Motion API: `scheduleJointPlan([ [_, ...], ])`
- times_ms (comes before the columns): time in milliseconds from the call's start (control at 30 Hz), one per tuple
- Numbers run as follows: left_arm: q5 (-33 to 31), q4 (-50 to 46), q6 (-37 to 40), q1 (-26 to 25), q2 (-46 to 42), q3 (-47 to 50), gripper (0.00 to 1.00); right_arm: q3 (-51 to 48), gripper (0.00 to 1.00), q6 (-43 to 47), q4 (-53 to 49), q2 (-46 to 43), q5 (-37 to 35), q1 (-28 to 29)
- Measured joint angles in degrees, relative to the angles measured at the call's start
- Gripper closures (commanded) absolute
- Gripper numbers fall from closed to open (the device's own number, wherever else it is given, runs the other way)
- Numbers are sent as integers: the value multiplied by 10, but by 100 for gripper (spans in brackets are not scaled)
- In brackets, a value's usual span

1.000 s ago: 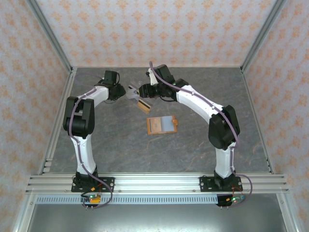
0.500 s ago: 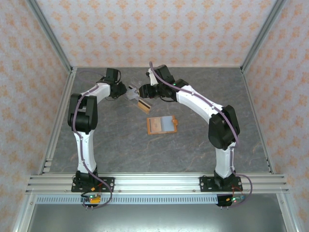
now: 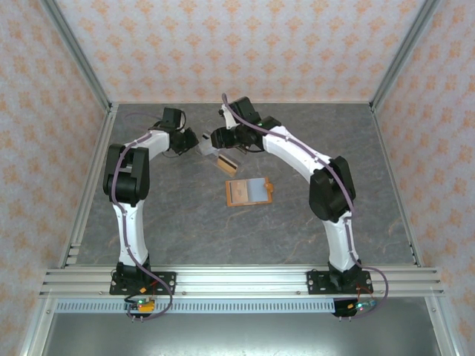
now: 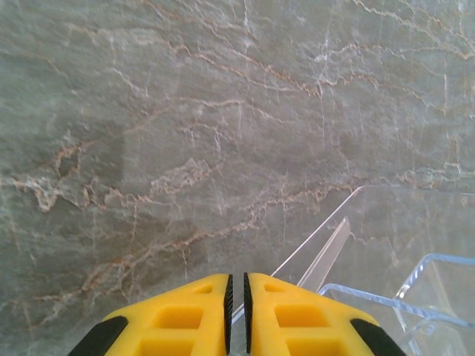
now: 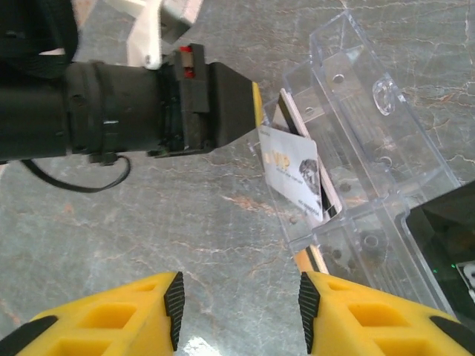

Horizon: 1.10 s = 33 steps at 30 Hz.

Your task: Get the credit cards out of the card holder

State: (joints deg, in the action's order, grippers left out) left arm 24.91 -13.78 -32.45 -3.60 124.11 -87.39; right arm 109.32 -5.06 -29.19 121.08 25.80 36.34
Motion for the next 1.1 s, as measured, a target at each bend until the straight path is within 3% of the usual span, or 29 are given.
scheduleJointPlan([
  [433,15,9,0,0,-14,27,85,169,59,54,-59,154,-23,-6],
  [1100,20,2,0,0,-14,30,85,229,69,119,-66,204,-23,-10],
])
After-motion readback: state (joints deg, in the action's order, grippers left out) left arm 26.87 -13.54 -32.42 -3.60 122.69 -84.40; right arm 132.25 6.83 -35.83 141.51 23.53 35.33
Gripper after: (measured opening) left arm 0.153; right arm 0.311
